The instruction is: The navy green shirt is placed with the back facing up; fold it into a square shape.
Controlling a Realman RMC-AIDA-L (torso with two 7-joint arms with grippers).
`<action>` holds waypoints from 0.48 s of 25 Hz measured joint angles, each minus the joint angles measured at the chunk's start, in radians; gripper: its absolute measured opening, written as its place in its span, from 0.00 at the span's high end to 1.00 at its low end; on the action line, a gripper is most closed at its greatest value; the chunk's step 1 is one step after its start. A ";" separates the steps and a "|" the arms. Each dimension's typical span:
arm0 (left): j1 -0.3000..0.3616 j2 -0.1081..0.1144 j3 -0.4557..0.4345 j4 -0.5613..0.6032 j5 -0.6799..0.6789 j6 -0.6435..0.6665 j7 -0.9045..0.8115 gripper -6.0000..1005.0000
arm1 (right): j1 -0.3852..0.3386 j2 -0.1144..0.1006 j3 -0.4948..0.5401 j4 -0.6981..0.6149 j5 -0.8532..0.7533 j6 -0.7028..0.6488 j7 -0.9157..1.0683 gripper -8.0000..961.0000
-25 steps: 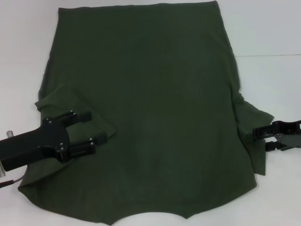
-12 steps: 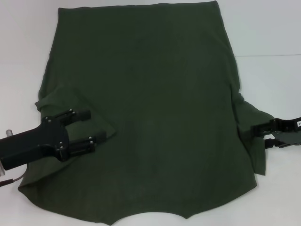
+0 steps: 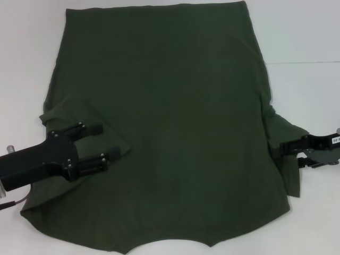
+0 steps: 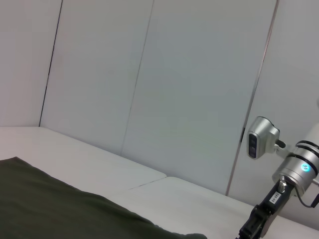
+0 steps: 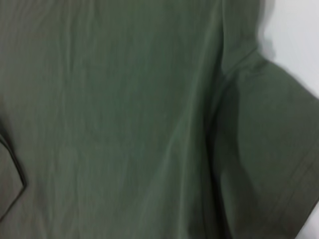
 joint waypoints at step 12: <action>0.000 0.000 0.000 0.003 0.000 0.004 0.000 0.16 | -0.001 -0.019 0.000 0.004 -0.001 -0.045 0.009 0.15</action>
